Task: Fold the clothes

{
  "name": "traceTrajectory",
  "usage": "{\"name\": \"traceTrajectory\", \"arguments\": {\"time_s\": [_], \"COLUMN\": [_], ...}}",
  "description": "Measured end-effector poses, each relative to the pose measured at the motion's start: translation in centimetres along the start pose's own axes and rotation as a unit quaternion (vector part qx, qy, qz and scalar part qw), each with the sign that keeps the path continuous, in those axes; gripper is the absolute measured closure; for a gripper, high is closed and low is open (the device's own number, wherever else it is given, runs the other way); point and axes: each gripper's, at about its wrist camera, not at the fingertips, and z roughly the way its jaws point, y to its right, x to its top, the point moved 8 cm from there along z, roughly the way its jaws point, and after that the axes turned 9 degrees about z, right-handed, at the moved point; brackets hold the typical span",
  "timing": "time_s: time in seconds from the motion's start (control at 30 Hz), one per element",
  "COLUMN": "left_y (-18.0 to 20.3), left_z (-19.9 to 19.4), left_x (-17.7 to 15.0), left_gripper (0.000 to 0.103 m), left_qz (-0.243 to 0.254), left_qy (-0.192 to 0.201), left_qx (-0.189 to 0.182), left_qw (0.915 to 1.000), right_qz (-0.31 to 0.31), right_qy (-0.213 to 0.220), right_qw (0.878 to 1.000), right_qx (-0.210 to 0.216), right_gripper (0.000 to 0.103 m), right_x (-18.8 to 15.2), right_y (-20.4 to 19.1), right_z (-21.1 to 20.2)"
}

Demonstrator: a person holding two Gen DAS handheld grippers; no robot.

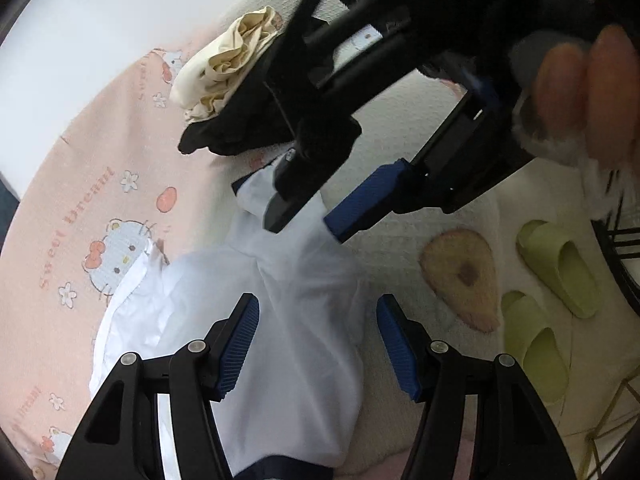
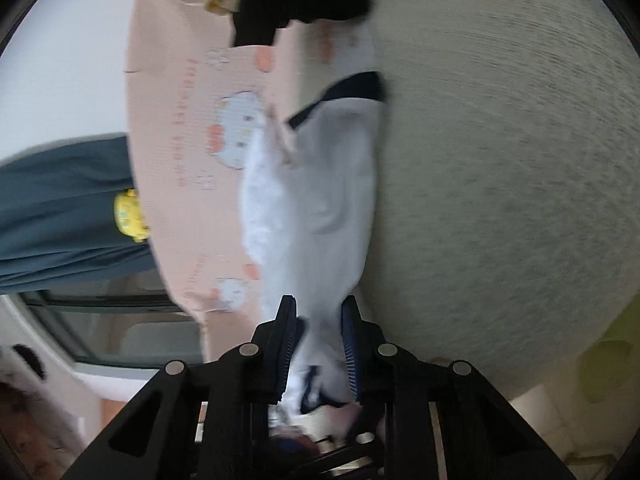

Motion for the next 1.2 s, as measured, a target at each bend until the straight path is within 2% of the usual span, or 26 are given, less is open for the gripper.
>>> {"name": "traceTrajectory", "arguments": {"time_s": [0.13,0.17,0.2,0.27,0.33,0.37,0.4,0.43,0.53,0.63,0.9,1.0,1.03,1.13,1.2], "left_y": [-0.3,-0.3,-0.3,-0.2,-0.4,-0.5,-0.7,-1.0,-1.7,-2.4,-2.1,-3.5,-4.0,-4.8,-5.0], "left_z": [0.5,0.6,0.8,1.1,1.3,1.3,1.2,1.2,1.3,1.5,1.2,2.7,3.2,3.8,4.2], "left_x": [0.7,0.9,1.0,0.8,0.4,0.3,0.1,-0.2,-0.7,-1.6,-1.8,-1.8,-1.8,-1.9,-1.8], "left_gripper": [0.045,0.048,0.065,0.084,0.09,0.091,0.091,0.091,0.091,0.091,0.091,0.091,0.091,0.091,0.091], "left_qz": [-0.005,-0.007,-0.01,-0.021,-0.038,-0.048,-0.064,-0.086,-0.136,-0.177,-0.192,-0.203,-0.21,-0.247,-0.248], "left_qy": [0.006,0.008,0.008,-0.003,-0.009,-0.01,-0.015,-0.023,-0.027,-0.028,-0.033,-0.042,-0.047,-0.072,-0.089], "left_qx": [0.002,-0.001,-0.006,-0.015,-0.024,-0.029,-0.029,-0.031,-0.057,-0.069,-0.071,-0.084,-0.091,-0.129,-0.141], "left_qw": [1.0,0.9999,0.9999,0.9997,0.9989,0.9984,0.9974,0.9955,0.9887,0.9814,0.9782,0.9746,0.9722,0.9577,0.9543], "right_qz": [-0.048,-0.046,-0.042,-0.032,-0.023,-0.015,-0.005,0.007,0.027,0.005,-0.088,-0.112,-0.12,-0.147,-0.164], "right_qy": [-0.002,-0.003,-0.003,-0.001,0.008,0.015,0.021,0.027,0.031,0.039,0.051,0.063,0.068,0.073,0.074], "right_qw": [0.999,0.999,0.999,0.999,0.999,0.999,0.999,0.998,0.999,0.998,0.989,0.985,0.983,0.977,0.973], "right_qx": [-0.026,-0.024,-0.018,-0.011,-0.024,-0.033,-0.043,-0.047,-0.028,-0.047,-0.105,-0.118,-0.122,-0.134,-0.142], "right_gripper": [0.081,0.081,0.081,0.081,0.081,0.074,0.062,0.058,0.058,0.058,0.058,0.058,0.058,0.058,0.058], "right_x": [-0.3,-0.3,-0.2,0.0,0.6,0.9,1.3,1.7,2.6,3.6,5.8,6.4,6.5,6.5,6.4], "right_y": [-1.1,-1.2,-1.2,-1.1,-0.4,0.1,0.7,1.1,1.0,0.1,-2.2,-2.2,-2.3,-2.4,-2.5], "right_z": [0.3,0.4,0.3,0.2,-0.1,-0.3,-0.5,-0.6,-0.6,-0.1,2.4,2.7,2.7,2.8,2.7]}}
